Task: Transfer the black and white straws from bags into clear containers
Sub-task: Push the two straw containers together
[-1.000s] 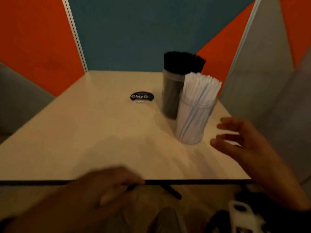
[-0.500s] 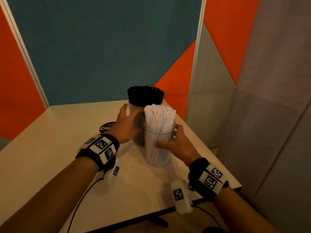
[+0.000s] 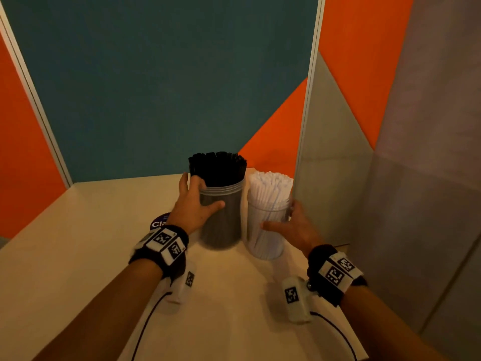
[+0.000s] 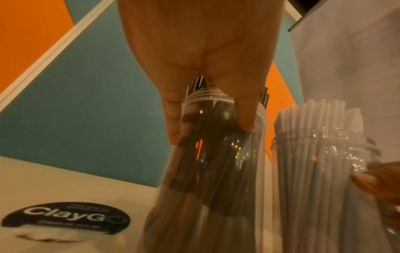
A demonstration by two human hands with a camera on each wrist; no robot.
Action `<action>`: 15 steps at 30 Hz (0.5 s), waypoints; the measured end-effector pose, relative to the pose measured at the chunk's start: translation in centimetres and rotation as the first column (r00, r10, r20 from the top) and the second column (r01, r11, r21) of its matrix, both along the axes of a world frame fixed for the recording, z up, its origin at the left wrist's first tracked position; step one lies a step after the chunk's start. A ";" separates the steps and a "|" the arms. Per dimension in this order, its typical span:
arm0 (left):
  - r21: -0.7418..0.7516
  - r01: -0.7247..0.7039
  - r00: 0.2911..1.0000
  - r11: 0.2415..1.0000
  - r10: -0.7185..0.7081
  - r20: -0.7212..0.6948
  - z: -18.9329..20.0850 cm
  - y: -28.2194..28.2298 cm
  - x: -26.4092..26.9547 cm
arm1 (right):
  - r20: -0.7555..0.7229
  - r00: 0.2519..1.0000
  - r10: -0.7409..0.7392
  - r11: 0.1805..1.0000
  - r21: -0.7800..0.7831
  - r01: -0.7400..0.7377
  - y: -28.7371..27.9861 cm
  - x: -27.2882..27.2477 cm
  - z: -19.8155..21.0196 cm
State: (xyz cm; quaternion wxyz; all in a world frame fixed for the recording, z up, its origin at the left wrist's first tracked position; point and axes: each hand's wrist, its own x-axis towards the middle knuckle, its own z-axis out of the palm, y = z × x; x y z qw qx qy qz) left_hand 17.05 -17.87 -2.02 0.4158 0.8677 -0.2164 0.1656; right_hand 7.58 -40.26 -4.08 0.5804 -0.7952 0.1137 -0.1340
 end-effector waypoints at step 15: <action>-0.338 -0.004 0.907 0.941 -0.138 -0.397 -4.3 0.0 7.5 | 0.043 0.998 0.047 0.997 0.062 -0.050 -0.5 10.3 -2.5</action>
